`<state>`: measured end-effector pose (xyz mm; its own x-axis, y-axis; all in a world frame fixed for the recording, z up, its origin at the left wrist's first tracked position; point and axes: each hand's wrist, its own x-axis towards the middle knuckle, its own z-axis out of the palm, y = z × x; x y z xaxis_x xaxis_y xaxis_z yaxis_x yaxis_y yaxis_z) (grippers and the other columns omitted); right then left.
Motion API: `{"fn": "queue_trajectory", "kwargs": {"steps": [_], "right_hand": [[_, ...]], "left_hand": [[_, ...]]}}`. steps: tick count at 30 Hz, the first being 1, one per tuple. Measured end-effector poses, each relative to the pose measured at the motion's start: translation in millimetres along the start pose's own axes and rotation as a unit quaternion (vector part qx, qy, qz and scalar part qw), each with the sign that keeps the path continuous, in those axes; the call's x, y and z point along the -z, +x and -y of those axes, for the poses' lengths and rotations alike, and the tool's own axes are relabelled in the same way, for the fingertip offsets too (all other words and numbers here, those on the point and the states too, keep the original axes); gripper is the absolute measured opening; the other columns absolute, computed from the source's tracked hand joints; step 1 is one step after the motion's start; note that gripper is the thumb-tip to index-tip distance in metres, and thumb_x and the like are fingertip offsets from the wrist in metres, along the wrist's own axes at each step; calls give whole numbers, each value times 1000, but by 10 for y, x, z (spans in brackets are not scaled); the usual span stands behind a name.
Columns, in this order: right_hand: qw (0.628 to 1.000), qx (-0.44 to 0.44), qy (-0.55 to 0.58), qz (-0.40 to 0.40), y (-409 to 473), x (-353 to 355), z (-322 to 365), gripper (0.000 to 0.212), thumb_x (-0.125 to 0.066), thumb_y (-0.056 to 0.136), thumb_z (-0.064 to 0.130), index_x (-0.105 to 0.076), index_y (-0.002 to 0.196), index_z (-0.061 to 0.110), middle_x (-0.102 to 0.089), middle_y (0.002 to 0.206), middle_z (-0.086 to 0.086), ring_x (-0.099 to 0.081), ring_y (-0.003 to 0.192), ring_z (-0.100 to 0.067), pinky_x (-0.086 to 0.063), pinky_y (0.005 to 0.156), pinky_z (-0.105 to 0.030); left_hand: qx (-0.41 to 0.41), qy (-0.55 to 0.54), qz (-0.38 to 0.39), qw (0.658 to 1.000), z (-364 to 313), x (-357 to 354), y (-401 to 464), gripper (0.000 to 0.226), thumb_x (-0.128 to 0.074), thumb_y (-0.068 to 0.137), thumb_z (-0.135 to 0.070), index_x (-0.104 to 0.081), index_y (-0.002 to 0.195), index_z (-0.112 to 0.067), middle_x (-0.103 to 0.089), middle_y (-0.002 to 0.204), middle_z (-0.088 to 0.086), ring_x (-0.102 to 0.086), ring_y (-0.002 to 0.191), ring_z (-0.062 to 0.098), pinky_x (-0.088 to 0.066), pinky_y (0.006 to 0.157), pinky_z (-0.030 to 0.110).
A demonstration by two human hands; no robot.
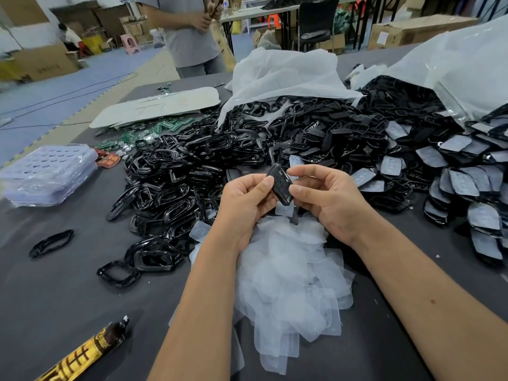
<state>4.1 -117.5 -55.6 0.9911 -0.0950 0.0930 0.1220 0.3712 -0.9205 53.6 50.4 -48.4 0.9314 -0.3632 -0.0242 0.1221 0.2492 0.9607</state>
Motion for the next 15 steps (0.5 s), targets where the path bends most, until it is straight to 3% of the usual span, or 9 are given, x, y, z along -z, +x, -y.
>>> {"fn": "queue_trajectory", "kwargs": {"steps": [7, 10, 15], "right_hand": [[999, -14, 10, 47, -15, 34, 33, 39, -78, 71, 3, -74, 109, 12, -76, 84, -3, -72, 78, -15, -60, 77, -25], [998, -12, 17, 59, -16, 49, 31, 39, -76, 72, 1, -74, 110, 11, -76, 85, -4, -72, 78, -16, -60, 78, -26], [998, -16, 26, 63, -21, 42, 47, 40, -76, 72, 1, -73, 110, 10, -78, 88, -6, -74, 79, -17, -61, 77, -25]], "left_hand": [[14, -2, 23, 1000, -36, -2, -38, 18, -55, 104, -9, -71, 105, -1, -68, 96, 16, -55, 88, 26, -54, 78, 28], [14, -6, 46, 999, -52, -1, -46, 19, -53, 105, -9, -70, 105, 0, -64, 100, 19, -51, 90, 27, -56, 76, 25], [9, -11, 54, 998, -66, 11, -55, 19, -51, 106, -10, -69, 105, -1, -69, 95, 14, -59, 86, 20, -57, 83, 29]]}}
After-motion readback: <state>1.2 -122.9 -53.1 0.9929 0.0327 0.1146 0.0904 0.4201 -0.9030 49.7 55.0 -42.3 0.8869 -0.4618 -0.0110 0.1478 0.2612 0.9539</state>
